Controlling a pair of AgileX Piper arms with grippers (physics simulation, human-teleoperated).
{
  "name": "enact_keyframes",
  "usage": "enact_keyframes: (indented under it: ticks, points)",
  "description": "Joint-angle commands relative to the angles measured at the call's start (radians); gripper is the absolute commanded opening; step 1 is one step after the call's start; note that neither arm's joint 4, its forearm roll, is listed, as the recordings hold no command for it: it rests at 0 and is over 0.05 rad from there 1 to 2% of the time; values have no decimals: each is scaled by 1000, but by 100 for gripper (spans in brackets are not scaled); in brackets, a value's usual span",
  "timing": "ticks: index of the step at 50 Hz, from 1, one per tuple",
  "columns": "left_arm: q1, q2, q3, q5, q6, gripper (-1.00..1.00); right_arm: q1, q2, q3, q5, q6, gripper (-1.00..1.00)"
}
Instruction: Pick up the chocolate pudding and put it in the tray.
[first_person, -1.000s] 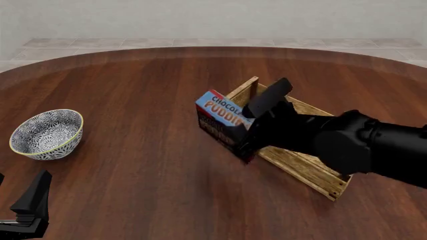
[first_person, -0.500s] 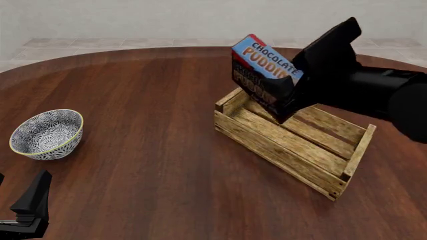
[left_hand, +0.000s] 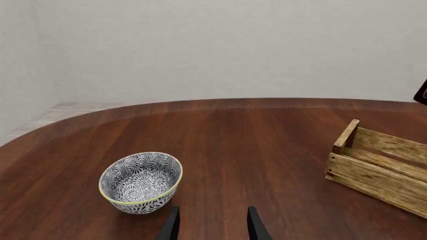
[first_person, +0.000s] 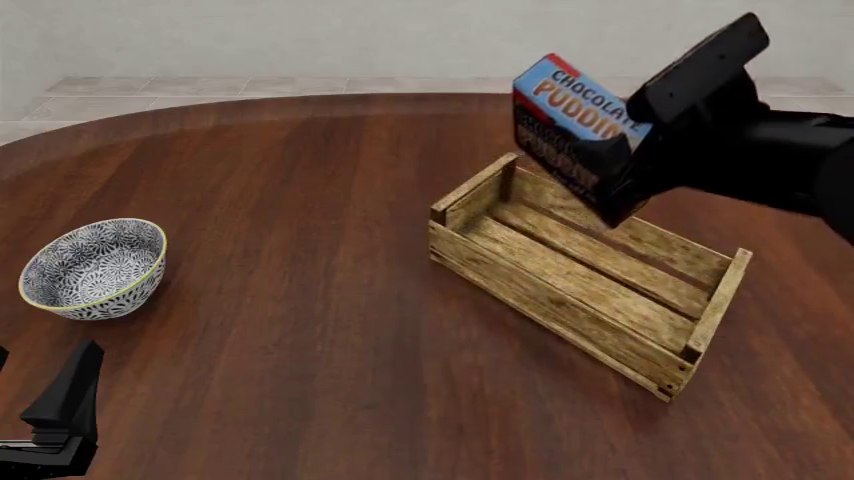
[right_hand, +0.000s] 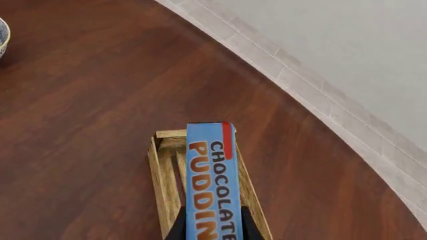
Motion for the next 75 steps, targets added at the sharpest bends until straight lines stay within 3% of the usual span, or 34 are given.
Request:
enact_keyframes:
  ticks: [1, 14, 21, 40, 75]
  points:
    - [0, 0, 0, 0, 0, 100, -36, 33, -37, 9, -15, -100]
    - [0, 0, 0, 0, 0, 100, -54, 106, -31, -51, 38, -100]
    - [0, 0, 0, 0, 0, 100, -67, 145, -44, -73, 132, -100]
    - [0, 0, 0, 0, 0, 100, -96, 220, 44, -192, 139, -100]
    - [0, 0, 0, 0, 0, 100, -123, 289, 108, -285, 166, -100]
